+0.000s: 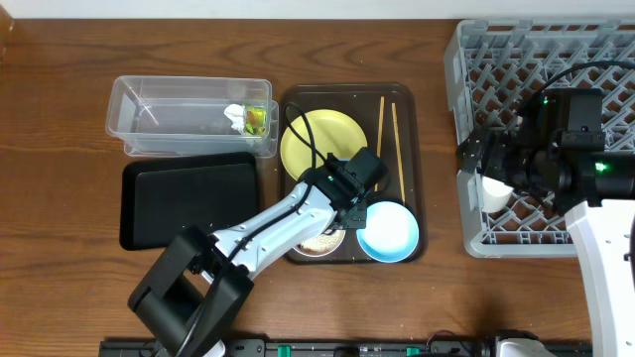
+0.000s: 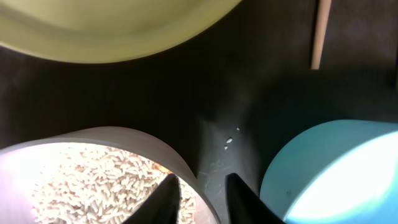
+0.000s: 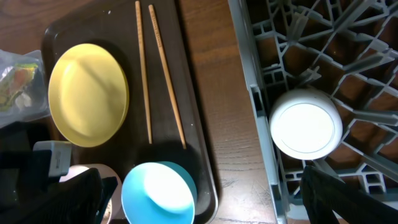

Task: Sort waste into correct bins and load items into the dishwasher rack
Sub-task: 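Grasp the pink bowl of rice with the left gripper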

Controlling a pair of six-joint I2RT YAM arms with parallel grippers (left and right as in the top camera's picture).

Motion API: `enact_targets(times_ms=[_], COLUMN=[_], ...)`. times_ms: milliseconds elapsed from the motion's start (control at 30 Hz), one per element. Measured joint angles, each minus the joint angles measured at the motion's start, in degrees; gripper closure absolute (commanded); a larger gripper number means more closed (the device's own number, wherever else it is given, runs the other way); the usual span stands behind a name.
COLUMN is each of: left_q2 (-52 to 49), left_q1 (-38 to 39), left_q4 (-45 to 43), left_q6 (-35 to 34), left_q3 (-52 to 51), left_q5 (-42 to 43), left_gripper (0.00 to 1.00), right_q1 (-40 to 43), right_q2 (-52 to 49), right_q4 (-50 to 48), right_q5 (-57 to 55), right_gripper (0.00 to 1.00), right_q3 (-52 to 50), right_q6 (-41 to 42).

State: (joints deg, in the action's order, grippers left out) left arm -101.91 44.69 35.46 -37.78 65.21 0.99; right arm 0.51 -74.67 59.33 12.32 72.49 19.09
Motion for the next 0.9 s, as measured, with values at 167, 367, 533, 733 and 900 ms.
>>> enact_targets(times_ms=[167, 367, 533, 733, 900], left_q2=[0.02, 0.37, 2.95, 10.21, 16.98], left_q1=[0.04, 0.02, 0.00, -0.37, -5.44], left_q4=[0.87, 3.04, 4.72, 7.52, 8.44], left_q6=[-0.48, -0.55, -0.33, 1.49, 4.68], left_q3=[0.02, 0.17, 0.17, 0.17, 0.17], left_q5=[-0.42, -0.57, -0.55, -0.07, 4.07], left_gripper=[0.94, 0.94, 0.94, 0.94, 0.94], right_q1=[-0.02, 0.00, 0.00, 0.00, 0.00], right_q2=[0.00, 0.00, 0.00, 0.00, 0.00], right_q4=[0.02, 0.00, 0.00, 0.00, 0.00], right_q5=[-0.17, -0.20, -0.22, -0.26, -0.33], right_gripper=[0.01, 0.01, 0.01, 0.01, 0.01], right_q3=[-0.02, -0.02, -0.02, -0.02, -0.02], right_q6=[0.00, 0.00, 0.00, 0.00, 0.00])
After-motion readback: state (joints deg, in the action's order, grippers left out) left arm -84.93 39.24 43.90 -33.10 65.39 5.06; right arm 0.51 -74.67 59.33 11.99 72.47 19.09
